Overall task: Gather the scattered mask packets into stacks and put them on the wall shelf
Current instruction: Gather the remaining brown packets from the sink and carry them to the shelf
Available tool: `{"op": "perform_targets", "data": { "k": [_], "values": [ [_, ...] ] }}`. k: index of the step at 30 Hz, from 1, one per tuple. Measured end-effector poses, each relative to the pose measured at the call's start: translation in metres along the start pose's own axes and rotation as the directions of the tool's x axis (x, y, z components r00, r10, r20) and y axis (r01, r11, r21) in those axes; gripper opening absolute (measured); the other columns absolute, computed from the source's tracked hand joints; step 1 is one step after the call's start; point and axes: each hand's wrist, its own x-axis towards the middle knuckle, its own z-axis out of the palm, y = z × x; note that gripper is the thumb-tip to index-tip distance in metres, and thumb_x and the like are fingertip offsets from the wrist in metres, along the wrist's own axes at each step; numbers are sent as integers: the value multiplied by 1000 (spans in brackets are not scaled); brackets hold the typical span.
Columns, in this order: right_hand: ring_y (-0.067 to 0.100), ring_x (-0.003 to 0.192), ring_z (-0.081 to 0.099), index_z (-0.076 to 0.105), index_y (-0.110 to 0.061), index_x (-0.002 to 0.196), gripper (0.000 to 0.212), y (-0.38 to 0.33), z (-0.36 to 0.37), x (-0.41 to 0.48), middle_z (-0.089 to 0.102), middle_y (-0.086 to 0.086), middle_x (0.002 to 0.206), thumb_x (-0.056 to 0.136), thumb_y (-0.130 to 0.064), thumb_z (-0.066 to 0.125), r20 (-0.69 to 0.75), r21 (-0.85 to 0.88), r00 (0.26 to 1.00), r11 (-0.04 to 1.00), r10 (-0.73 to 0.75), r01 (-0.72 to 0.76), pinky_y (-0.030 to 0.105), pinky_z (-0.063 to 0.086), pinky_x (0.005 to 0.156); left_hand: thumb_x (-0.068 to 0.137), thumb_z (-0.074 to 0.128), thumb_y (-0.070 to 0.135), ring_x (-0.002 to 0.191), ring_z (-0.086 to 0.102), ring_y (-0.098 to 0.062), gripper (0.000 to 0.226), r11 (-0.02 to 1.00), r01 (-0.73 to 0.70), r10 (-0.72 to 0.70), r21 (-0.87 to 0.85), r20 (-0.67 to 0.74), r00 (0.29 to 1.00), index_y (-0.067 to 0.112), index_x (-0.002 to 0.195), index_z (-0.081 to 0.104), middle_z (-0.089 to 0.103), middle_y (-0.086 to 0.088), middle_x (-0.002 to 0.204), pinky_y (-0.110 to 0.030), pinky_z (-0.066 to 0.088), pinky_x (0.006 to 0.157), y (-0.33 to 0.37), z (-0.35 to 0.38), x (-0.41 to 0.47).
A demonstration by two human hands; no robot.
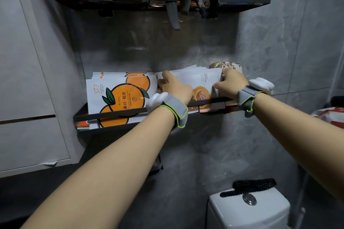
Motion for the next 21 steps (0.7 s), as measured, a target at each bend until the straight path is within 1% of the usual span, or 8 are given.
{"op": "perform_targets", "data": {
  "k": [3,5,8,11,13,15,18,21],
  "values": [
    [33,85,62,57,-11,83,7,-1,1,-1,67,17,90,78,-15,60,-17,-57,1000,998,-11,10,31,48,67,80,58,14,135,33,-34,75,997,-67,66,38,15,998,14,143,16,31,-14,145,-44,34,111,-3,-2,0],
    [33,84,62,58,-10,82,7,0,2,-1,68,18,89,78,-15,60,-14,-56,1000,998,-10,9,32,48,66,82,59,16,141,25,-33,78,996,-90,90,28,13,996,16,146,14,19,-14,152,-44,28,115,-5,-1,-2],
    [35,90,61,60,-8,98,22,3,2,-1,67,17,97,77,-15,60,-44,-20,999,1000,-23,22,35,49,73,88,55,16,147,9,-31,77,993,-114,114,30,0,994,17,149,8,-3,-11,159,-43,21,119,-5,1,-8],
    [37,98,57,54,-5,109,38,5,4,-4,60,19,109,75,-17,61,-102,-14,994,1000,-28,27,37,46,76,90,51,12,149,4,-29,76,985,-160,161,63,-14,987,17,150,4,-11,-8,160,-42,23,119,-7,0,-16],
    [40,108,52,48,-5,118,48,5,5,-7,53,22,121,74,-19,61,-128,-24,991,999,-31,28,42,46,87,90,47,12,148,12,-29,74,975,-201,203,99,-14,979,16,150,4,-11,-5,160,-43,28,116,-13,-3,-19],
    [41,119,45,42,-6,129,57,5,5,-12,45,23,132,76,-18,60,-143,-14,989,999,-41,39,45,41,98,90,44,8,147,17,-26,71,970,-224,225,100,-6,974,16,150,8,-8,-1,160,-41,28,117,-18,-9,-23],
    [41,128,38,35,-10,139,65,5,5,-21,36,22,140,79,-17,60,-161,7,985,998,-60,62,45,34,105,93,41,2,146,16,-20,65,956,-285,286,77,0,958,18,149,14,3,1,160,-27,23,114,-29,-21,-30],
    [40,126,39,36,-16,139,66,2,5,-29,40,20,138,78,-17,60,-158,24,982,994,-101,106,47,34,106,89,41,-5,141,24,-20,63,955,-297,297,16,2,955,19,145,25,16,-1,155,-13,21,105,-36,-41,-34]
  ]
}}
